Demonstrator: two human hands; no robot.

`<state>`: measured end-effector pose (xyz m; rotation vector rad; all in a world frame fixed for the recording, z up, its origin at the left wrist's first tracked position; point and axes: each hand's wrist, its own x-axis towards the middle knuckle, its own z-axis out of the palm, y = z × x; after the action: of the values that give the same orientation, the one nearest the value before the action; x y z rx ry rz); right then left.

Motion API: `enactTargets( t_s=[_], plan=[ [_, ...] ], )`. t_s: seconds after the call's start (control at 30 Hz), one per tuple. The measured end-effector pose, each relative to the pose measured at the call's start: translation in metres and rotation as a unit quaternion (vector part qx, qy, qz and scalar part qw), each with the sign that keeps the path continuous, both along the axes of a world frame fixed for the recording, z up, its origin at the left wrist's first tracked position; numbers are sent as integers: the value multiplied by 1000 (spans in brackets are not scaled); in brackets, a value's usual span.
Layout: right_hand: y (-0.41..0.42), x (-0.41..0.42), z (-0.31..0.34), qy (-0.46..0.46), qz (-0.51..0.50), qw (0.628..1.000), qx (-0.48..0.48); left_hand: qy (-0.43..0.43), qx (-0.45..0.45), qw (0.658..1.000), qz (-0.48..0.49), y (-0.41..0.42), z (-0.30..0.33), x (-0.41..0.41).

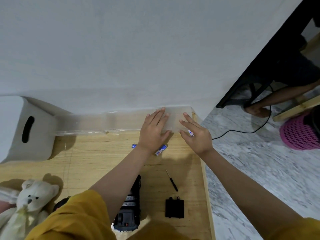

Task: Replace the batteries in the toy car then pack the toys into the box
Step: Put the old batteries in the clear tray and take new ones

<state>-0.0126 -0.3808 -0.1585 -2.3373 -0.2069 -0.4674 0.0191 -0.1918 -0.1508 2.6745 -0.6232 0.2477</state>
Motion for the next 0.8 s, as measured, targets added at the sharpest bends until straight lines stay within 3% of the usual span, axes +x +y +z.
enactTargets(
  t_s=[0.23, 0.6, 0.8],
  plan=[
    [4, 0, 3, 10, -14, 1000, 13, -8, -28, 1000, 7, -1, -4, 0],
    [-5, 4, 24, 83, 2, 996, -19, -8, 7, 1000, -27, 7, 0, 4],
    [5, 14, 52, -4, -85, 996, 8, -30, -3, 1000, 0, 3, 12, 6]
  ],
)
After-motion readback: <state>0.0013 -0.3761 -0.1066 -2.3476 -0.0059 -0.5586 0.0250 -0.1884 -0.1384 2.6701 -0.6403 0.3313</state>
